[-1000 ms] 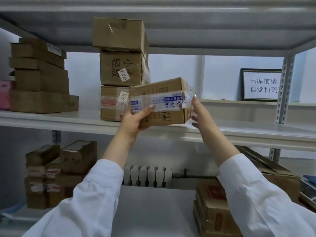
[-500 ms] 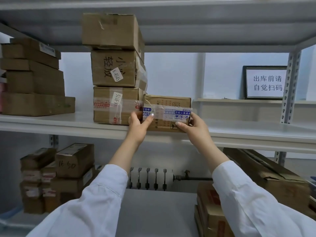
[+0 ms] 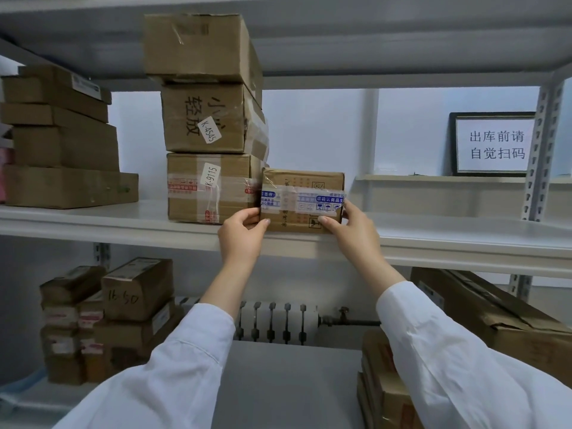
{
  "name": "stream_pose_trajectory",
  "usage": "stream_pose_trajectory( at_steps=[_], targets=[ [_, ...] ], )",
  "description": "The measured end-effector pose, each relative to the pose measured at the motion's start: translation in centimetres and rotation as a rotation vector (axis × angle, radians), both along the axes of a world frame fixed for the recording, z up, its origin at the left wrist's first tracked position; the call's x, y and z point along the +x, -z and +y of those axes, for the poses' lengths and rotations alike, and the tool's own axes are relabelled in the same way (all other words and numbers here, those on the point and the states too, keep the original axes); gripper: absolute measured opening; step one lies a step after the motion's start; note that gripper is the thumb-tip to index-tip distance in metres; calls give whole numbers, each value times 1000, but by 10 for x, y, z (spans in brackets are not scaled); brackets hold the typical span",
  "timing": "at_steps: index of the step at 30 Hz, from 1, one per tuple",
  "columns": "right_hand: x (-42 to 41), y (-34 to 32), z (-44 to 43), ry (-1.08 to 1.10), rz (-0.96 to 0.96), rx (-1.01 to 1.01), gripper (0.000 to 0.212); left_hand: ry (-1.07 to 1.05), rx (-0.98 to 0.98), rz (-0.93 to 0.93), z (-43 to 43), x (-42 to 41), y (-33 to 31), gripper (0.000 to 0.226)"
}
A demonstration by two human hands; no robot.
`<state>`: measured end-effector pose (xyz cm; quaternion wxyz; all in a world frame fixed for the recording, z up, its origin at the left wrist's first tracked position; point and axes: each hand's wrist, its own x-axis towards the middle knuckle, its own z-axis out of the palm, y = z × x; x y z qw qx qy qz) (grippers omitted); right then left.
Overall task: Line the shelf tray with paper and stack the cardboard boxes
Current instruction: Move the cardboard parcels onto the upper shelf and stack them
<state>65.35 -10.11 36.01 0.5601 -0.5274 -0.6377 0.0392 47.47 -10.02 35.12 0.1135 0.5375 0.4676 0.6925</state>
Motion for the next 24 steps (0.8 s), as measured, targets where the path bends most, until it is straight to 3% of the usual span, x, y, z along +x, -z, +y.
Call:
stream_pose_trajectory(
  at_steps=[5,9,12,14,16,19,24],
  targets=[
    [7,-2,4,-52,-48,-108,45,-10,8,-34,-4,8,5,34],
    [17,3,-6,-213,192,-43,50,-24,51,-98,-10,13,17,33],
    [38,14,-20,-228,244,69,23,-16,60,-261,-14,27,39,27],
    [55,24,-28,-309,229,2,13,-1,29,-373,-15,43,57,24],
    [72,34,-34,-361,178,-146,17,40,-37,-469,-13,61,75,22],
    [95,56,-33,-318,89,-320,14,137,-177,-592,-5,88,98,18],
    [121,86,-23,-246,113,-408,16,221,-300,-680,6,129,120,12]
  ],
)
